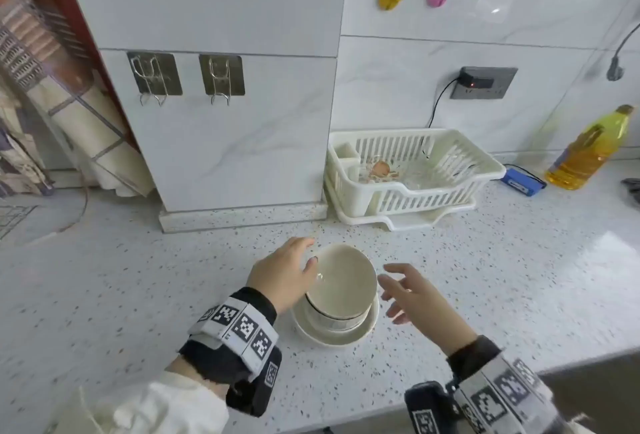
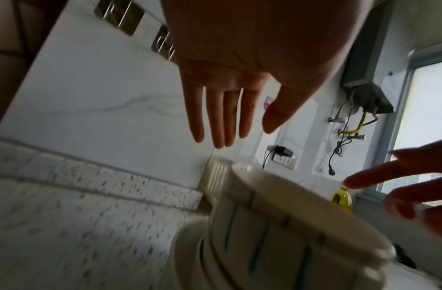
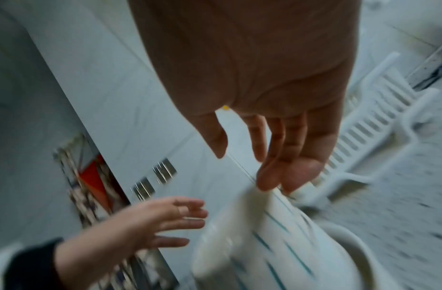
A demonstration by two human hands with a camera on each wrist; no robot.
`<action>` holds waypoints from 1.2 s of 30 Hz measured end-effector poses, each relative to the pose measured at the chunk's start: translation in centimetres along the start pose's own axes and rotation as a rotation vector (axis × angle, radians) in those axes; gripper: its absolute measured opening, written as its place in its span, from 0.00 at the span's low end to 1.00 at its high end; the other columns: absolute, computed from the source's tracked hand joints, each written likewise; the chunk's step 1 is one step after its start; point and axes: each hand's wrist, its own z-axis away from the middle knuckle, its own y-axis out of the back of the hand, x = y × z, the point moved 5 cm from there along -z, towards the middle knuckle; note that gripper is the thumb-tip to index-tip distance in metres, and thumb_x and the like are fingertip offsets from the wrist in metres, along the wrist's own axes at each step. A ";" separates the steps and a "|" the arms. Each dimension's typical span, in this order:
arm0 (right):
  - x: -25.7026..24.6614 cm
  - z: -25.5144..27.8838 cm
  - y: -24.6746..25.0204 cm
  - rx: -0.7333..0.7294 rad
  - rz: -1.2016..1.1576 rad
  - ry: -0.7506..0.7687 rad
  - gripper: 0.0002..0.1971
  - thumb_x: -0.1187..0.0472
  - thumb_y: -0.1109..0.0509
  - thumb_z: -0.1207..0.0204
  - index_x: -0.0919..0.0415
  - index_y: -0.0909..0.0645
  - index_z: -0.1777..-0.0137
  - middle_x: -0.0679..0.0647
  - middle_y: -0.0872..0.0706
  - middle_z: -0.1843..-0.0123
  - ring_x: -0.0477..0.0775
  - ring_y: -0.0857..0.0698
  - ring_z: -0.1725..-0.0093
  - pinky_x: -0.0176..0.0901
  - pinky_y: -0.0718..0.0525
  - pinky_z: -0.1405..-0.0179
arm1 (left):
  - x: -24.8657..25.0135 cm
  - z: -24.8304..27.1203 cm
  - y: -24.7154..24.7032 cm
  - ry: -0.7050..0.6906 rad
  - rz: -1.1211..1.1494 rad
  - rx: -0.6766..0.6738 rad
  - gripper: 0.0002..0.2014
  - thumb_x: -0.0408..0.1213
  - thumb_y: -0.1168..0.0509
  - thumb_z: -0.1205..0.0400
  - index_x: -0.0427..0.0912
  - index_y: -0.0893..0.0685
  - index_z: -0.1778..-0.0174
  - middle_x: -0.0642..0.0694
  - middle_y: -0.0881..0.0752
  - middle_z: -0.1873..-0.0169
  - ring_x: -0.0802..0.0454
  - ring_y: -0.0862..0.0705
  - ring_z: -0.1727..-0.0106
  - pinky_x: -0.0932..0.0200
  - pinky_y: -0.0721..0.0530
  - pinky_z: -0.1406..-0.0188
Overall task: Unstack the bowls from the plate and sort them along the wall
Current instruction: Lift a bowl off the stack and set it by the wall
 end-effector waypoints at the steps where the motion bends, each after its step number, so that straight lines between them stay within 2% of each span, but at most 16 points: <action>1: 0.5 -0.2 -0.7 -0.003 0.028 -0.025 0.21 0.52 0.39 0.21 0.58 0.31 0.30 0.52 0.18 0.61 0.47 0.18 0.69 0.38 0.16 0.67 | -0.5 0.1 -0.8 0.038 0.008 -0.039 0.21 0.45 0.47 0.18 0.50 0.31 0.28 0.54 0.25 0.28 0.54 0.23 0.31 0.53 0.23 0.35; 4: 1.7 -1.0 -2.5 0.006 0.105 -0.018 0.21 0.52 0.39 0.22 0.57 0.32 0.31 0.52 0.17 0.65 0.46 0.19 0.74 0.41 0.16 0.71 | -2.0 0.3 -2.7 0.090 0.063 -0.053 0.20 0.44 0.46 0.18 0.52 0.31 0.29 0.52 0.19 0.34 0.53 0.19 0.37 0.52 0.19 0.41; 7: 2.2 -2.0 -3.1 0.107 0.211 0.002 0.18 0.53 0.40 0.22 0.57 0.30 0.34 0.61 0.13 0.66 0.52 0.20 0.74 0.52 0.14 0.64 | -2.9 0.4 -3.3 0.120 0.116 -0.035 0.19 0.44 0.46 0.18 0.51 0.29 0.30 0.51 0.16 0.37 0.53 0.18 0.39 0.54 0.18 0.43; 10: 2.4 -2.8 -3.3 0.151 0.320 0.022 0.15 0.59 0.43 0.23 0.60 0.28 0.37 0.57 0.19 0.72 0.55 0.24 0.73 0.47 0.21 0.71 | -3.3 0.6 -3.7 0.135 0.144 -0.057 0.20 0.46 0.47 0.18 0.49 0.29 0.30 0.49 0.15 0.38 0.51 0.17 0.40 0.50 0.17 0.42; 12: 2.3 -3.1 -3.5 0.153 0.351 0.042 0.14 0.65 0.45 0.24 0.63 0.28 0.39 0.56 0.22 0.75 0.54 0.26 0.75 0.44 0.26 0.74 | -3.3 0.6 -3.8 0.124 0.159 -0.072 0.20 0.47 0.48 0.17 0.49 0.29 0.29 0.48 0.15 0.38 0.52 0.17 0.40 0.52 0.16 0.43; 15: 2.0 -3.0 -3.3 0.171 0.342 0.038 0.15 0.66 0.46 0.23 0.62 0.29 0.38 0.61 0.20 0.75 0.54 0.26 0.77 0.43 0.28 0.76 | -3.6 0.5 -3.7 0.099 0.186 -0.078 0.20 0.48 0.48 0.17 0.49 0.28 0.30 0.49 0.16 0.37 0.54 0.18 0.38 0.57 0.19 0.43; 18: 1.5 -2.4 -3.1 0.202 0.296 0.023 0.17 0.65 0.45 0.22 0.61 0.30 0.34 0.68 0.16 0.73 0.54 0.27 0.78 0.43 0.27 0.74 | -3.9 0.4 -3.0 0.069 0.239 -0.083 0.19 0.49 0.48 0.17 0.49 0.24 0.34 0.52 0.14 0.40 0.59 0.18 0.43 0.61 0.19 0.45; 20: 0.3 -1.6 -3.0 0.222 0.258 0.027 0.16 0.66 0.45 0.22 0.60 0.29 0.35 0.61 0.18 0.77 0.50 0.27 0.81 0.42 0.26 0.75 | -4.0 0.3 -2.3 0.028 0.275 -0.071 0.18 0.50 0.49 0.17 0.48 0.20 0.40 0.52 0.13 0.45 0.61 0.18 0.47 0.60 0.18 0.46; 22: -1.6 -0.8 -3.2 0.240 0.215 0.042 0.14 0.66 0.44 0.23 0.55 0.30 0.39 0.53 0.19 0.81 0.44 0.26 0.86 0.41 0.25 0.77 | -4.2 0.0 -1.3 -0.002 0.323 -0.053 0.18 0.50 0.49 0.17 0.46 0.19 0.44 0.49 0.11 0.50 0.57 0.15 0.49 0.57 0.15 0.49; 24: -3.9 -0.3 -4.2 0.251 0.157 0.065 0.13 0.66 0.44 0.23 0.51 0.31 0.42 0.53 0.19 0.82 0.43 0.27 0.88 0.40 0.23 0.78 | -4.8 -0.3 0.2 -0.019 0.375 -0.026 0.17 0.49 0.49 0.17 0.44 0.19 0.46 0.46 0.10 0.55 0.51 0.13 0.53 0.54 0.14 0.55; 27: -7.3 -0.4 -7.5 0.224 0.030 0.086 0.12 0.67 0.44 0.23 0.53 0.33 0.43 0.54 0.18 0.80 0.47 0.26 0.88 0.36 0.25 0.85 | -7.3 -0.9 3.2 -0.007 0.416 0.048 0.15 0.46 0.49 0.17 0.43 0.20 0.46 0.41 0.12 0.61 0.46 0.14 0.58 0.53 0.17 0.63; 31: -9.9 -3.0 -15.1 0.082 -0.142 0.041 0.13 0.70 0.47 0.22 0.57 0.37 0.41 0.57 0.19 0.78 0.47 0.25 0.88 0.35 0.25 0.89 | -13.6 -1.3 7.4 0.088 0.400 0.127 0.15 0.45 0.49 0.17 0.44 0.20 0.44 0.42 0.12 0.61 0.46 0.15 0.58 0.52 0.18 0.62; 33: -10.3 -5.2 -19.1 -0.011 -0.224 -0.032 0.13 0.72 0.48 0.23 0.58 0.38 0.41 0.59 0.19 0.77 0.48 0.24 0.88 0.36 0.24 0.90 | -17.4 -1.1 8.8 0.155 0.352 0.113 0.16 0.48 0.49 0.17 0.46 0.21 0.43 0.43 0.12 0.60 0.46 0.15 0.59 0.51 0.18 0.62; 36: -10.4 -8.6 -24.2 -0.121 -0.293 -0.160 0.13 0.72 0.49 0.23 0.61 0.38 0.40 0.61 0.20 0.77 0.48 0.23 0.90 0.35 0.24 0.90 | -22.6 -1.0 9.6 0.250 0.288 0.024 0.18 0.50 0.49 0.17 0.46 0.25 0.37 0.48 0.14 0.55 0.49 0.14 0.58 0.54 0.17 0.62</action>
